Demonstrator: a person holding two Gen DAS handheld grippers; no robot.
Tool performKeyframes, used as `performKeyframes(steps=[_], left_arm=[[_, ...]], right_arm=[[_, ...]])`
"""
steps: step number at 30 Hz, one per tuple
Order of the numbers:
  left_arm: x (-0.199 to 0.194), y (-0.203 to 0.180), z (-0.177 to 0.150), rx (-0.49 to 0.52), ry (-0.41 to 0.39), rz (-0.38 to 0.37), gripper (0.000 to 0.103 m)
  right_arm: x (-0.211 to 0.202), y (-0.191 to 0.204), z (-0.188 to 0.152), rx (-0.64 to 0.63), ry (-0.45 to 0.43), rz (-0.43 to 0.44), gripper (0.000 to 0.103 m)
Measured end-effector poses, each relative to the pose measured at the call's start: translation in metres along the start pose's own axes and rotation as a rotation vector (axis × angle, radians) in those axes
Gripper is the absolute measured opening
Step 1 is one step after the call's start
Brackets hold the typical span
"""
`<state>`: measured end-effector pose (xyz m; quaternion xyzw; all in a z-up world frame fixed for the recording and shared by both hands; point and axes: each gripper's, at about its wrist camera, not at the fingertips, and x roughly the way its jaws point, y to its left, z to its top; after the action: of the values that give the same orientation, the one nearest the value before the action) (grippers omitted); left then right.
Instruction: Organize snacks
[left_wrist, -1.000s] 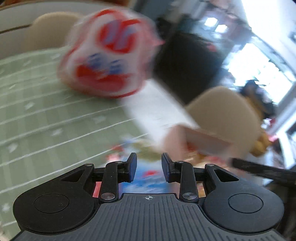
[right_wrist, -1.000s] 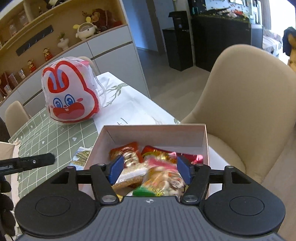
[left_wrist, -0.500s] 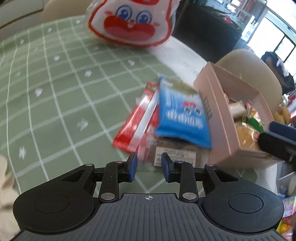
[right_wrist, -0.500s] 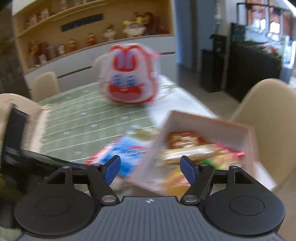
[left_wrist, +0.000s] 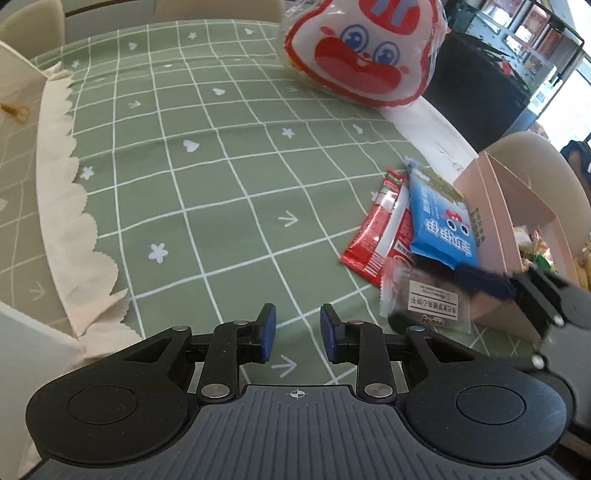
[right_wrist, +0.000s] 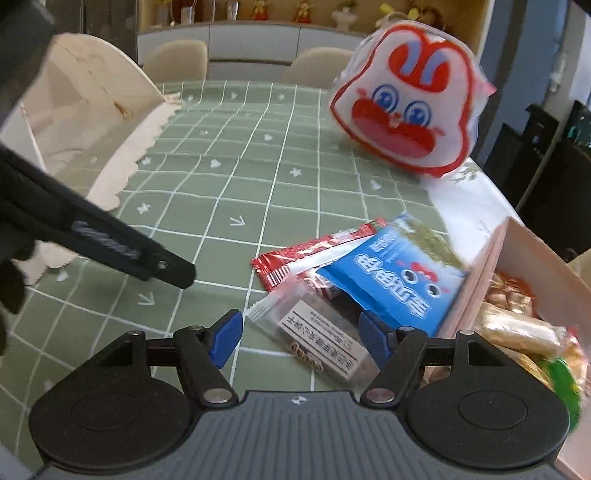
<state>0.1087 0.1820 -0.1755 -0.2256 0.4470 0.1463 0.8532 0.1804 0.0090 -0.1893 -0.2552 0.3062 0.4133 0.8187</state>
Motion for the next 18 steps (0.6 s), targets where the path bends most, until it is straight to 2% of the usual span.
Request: performKeyframes(steps=[8,11,12,14,18], left_arm=[[0.004,0.000,0.003,-0.012,-0.004,-0.013,0.030],[0.000,0.006,0.008,-0.049,-0.025,-0.037,0.030],[-0.002,0.008,0.010,-0.061,-0.038,-0.036,0.030],[-0.006,0.011,0.014,-0.077,-0.059,-0.032,0.030],[-0.013,0.012,0.021,-0.066,-0.080,-0.017,0.030]], right_arm=[[0.003,0.000,0.000,0.005,-0.001,0.024,0.078],[-0.002,0.006,-0.002,0.007,-0.025,0.016,0.074],[-0.006,0.009,-0.002,0.016,-0.034,0.035,0.071],[-0.012,0.017,-0.003,0.019,-0.056,0.064,0.071],[0.002,0.029,-0.001,-0.007,-0.065,0.000,0.071]])
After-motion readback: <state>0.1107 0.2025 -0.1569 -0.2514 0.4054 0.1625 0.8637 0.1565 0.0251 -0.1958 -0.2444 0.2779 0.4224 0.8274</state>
